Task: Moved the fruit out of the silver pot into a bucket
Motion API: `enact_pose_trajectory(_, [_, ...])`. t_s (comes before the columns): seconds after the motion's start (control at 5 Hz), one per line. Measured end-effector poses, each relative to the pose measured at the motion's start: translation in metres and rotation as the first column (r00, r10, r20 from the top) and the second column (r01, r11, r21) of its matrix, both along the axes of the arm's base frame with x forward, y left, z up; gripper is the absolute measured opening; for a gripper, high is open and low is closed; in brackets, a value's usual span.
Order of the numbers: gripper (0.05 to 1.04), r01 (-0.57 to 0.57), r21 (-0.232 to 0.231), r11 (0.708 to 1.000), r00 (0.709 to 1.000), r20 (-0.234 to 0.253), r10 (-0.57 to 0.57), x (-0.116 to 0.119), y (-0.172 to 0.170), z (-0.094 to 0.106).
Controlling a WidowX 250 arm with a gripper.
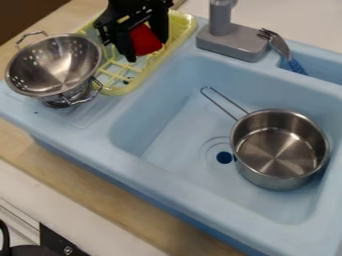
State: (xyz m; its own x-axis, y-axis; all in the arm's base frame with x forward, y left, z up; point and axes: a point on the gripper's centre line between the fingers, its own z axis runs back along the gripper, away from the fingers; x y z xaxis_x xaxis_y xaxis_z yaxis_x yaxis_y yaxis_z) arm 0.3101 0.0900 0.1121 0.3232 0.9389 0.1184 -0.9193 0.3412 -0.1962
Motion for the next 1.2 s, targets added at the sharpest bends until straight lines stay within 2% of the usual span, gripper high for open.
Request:
enact_pose_trajectory(0.2, [1.011, -0.024, -0.009, 1.000, 1.000, 0.002, 0.024, 0.001, 0.000, -0.001])
enact_pose_trajectory(0.4, [1.003, -0.038, -0.024, 0.999, 0.999, 0.011, 0.038, 0.002, -0.001, -0.001])
enact_pose_trajectory(0.8, [1.000, -0.049, -0.021, 0.999, 0.999, 0.009, 0.049, 0.002, -0.003, -0.001])
enact_pose_trajectory(1.0, [1.000, -0.057, -0.020, 0.998, 0.998, 0.013, 0.058, 0.002, -0.007, 0.006])
enact_pose_trajectory(1.2, [1.000, -0.055, -0.026, 0.998, 0.997, 0.052, 0.057, 0.008, -0.010, 0.029])
